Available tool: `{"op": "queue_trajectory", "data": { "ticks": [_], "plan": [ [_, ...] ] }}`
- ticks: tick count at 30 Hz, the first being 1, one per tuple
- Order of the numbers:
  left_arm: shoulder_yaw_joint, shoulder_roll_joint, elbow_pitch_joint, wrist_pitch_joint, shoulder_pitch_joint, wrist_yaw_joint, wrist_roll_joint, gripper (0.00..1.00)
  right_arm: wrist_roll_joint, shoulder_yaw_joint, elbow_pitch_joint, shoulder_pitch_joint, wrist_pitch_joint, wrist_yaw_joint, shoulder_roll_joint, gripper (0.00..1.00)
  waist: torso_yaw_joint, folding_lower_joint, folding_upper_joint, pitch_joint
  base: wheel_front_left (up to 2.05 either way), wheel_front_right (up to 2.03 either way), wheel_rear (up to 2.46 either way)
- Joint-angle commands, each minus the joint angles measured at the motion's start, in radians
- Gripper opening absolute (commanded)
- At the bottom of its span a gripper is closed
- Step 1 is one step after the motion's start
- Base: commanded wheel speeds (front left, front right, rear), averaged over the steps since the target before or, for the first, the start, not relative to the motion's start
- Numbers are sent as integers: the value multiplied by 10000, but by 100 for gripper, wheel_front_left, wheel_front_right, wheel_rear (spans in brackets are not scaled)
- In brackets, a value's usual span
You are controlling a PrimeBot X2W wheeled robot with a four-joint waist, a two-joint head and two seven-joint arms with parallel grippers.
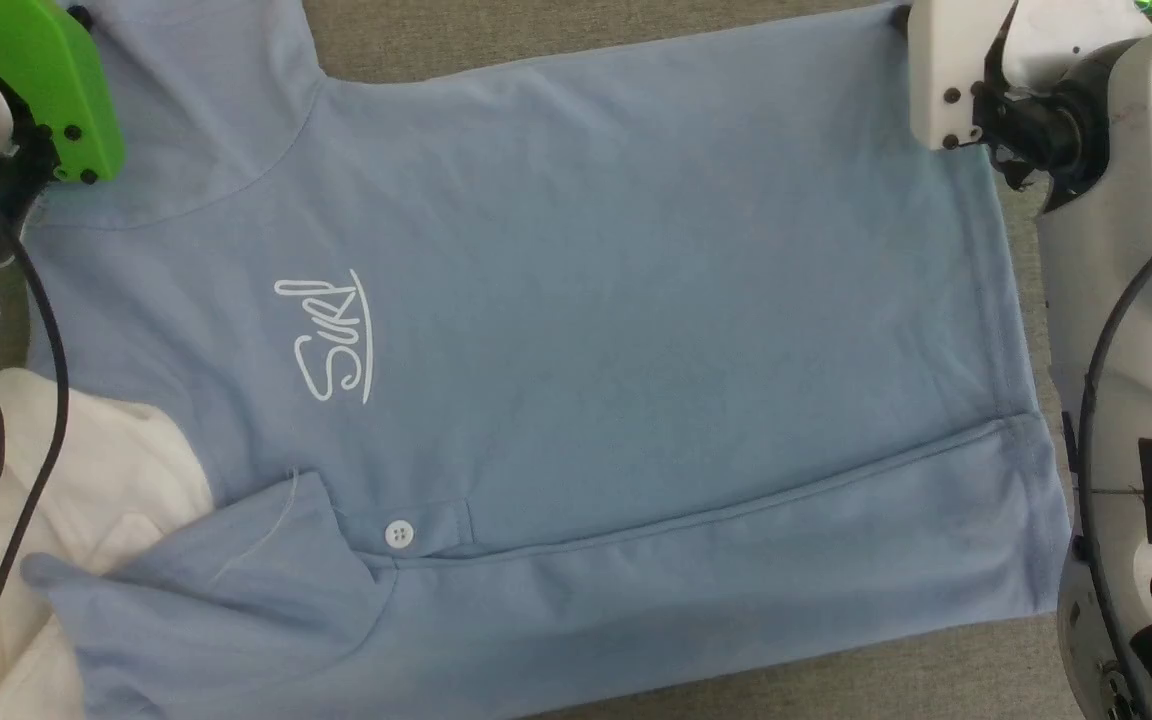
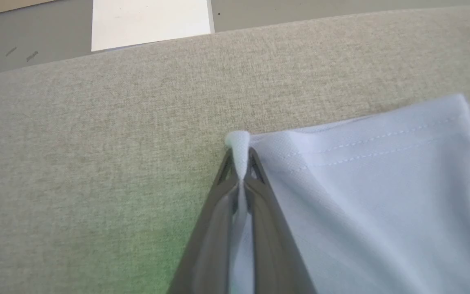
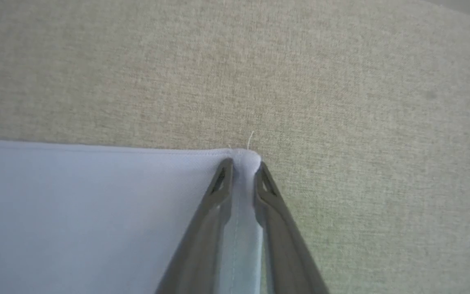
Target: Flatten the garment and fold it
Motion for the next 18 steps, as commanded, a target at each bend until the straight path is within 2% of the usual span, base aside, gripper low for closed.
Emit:
{"op": "queue_trajectory", "data": {
  "ticks": [1,4,6,13,18],
  "plan": [
    [-59,-33,136,-102,-83,-58,53,0,-102,-65,144,165,197,-17,-23,0,40,-1,0,-12,0,0,0],
    [-41,-113,248,-522,-46,-143,67,0,-34,-97,-56,302,79,-17,-20,0,93,-1,0,-120,0,0,0],
    [22,-184,306,-1201,106,-212,123,0,127,-17,-324,576,-518,-17,-19,0,139,-1,0,-339,0,0,0],
    [494,-642,122,-4361,1652,-421,19,0,727,190,-1285,2332,-3779,-17,-61,0,409,-1,0,-1637,0,0,0],
    [691,-876,-355,-5967,3198,-505,-128,0,1124,412,-1803,3748,-5524,-17,-369,0,684,-1,0,-2711,0,0,0]
  ]
}}
